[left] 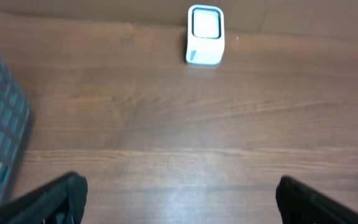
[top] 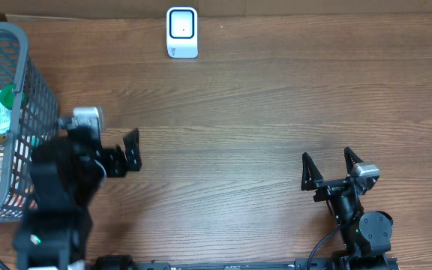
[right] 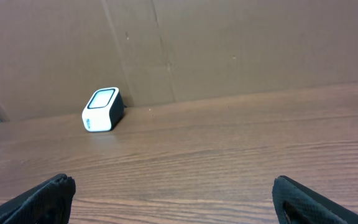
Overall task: Scan the item barcode
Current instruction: 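Move the left gripper over the grey basket and lower into it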
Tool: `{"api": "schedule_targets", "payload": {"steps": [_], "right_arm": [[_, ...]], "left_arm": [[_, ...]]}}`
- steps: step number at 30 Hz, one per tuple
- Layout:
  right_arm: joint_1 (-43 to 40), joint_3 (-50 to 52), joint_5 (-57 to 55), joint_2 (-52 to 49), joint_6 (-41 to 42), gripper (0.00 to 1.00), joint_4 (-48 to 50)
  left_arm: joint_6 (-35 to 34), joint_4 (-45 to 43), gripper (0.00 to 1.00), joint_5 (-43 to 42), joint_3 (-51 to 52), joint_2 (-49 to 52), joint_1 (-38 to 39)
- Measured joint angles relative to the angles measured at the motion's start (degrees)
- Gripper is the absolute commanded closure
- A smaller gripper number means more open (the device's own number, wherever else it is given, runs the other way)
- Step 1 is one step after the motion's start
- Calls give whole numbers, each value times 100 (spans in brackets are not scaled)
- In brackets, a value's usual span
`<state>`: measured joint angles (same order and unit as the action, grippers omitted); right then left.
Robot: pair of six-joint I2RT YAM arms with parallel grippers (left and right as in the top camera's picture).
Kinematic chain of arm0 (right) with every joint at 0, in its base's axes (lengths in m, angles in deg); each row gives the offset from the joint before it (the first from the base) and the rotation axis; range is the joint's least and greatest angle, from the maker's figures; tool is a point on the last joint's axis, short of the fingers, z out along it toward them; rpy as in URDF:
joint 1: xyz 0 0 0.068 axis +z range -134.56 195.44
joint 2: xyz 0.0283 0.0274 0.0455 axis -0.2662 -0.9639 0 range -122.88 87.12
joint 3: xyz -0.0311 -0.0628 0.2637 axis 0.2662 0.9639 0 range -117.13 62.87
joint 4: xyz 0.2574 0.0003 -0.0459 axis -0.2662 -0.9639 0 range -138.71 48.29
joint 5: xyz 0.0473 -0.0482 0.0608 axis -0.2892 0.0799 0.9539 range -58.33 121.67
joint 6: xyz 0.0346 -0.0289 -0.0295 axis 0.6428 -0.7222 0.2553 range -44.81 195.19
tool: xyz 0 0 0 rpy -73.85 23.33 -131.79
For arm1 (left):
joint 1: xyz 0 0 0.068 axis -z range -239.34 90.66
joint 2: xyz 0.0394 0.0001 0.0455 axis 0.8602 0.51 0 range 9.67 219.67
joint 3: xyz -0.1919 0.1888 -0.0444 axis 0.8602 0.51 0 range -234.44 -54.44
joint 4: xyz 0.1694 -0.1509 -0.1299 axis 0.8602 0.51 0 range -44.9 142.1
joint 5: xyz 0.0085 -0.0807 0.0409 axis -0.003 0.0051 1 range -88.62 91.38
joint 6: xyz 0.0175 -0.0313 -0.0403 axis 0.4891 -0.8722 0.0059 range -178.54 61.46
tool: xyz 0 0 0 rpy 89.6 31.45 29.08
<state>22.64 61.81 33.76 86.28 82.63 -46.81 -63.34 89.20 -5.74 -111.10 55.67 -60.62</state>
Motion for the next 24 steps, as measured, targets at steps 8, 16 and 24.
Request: {"api": "schedule_targets", "payload": {"steps": [8,16,24], "right_arm": [[0,0,0,0,0,0,0],[0,0,0,0,0,0,0],[0,0,2,0,2,0,2]], "left_arm": [[0,1801,0,0,-2422,1749,0],[-105,2070,0,-46,-2524,2881,0],[-131,1397,0,-350,-2863,3580,0]]}}
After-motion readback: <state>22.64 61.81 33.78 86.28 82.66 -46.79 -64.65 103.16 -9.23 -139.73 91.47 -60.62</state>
